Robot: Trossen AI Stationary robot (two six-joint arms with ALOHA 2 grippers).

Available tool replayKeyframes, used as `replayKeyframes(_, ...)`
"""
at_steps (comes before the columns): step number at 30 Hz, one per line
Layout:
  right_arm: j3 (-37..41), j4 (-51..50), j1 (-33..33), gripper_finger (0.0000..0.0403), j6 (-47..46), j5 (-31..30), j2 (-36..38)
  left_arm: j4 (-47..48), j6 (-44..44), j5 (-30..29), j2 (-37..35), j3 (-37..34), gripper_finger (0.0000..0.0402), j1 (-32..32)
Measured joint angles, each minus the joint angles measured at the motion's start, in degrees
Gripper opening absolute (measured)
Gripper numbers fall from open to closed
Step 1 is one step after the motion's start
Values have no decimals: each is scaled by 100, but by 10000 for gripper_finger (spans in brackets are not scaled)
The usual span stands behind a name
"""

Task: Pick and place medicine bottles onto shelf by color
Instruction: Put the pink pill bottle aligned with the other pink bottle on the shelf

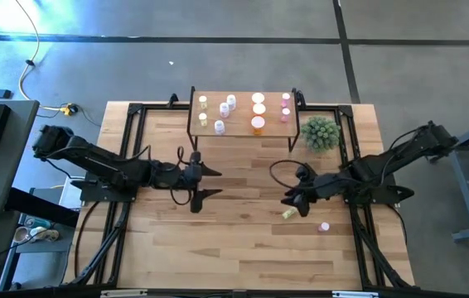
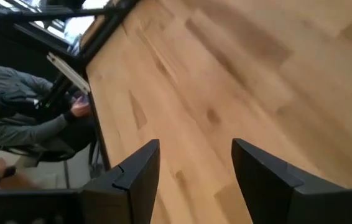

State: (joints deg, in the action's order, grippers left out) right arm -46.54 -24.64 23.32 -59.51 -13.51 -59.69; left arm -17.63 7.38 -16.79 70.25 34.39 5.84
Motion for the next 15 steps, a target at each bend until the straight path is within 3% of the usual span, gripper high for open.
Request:
replayKeyframes(6, 0, 41, 299, 191, -134, -36, -367, -369, 0, -56, 326, 4, 243, 71)
replayKeyframes(15, -2, 649, 1100, 187, 40, -549, -583, -388, 358, -49, 364, 4, 243, 71)
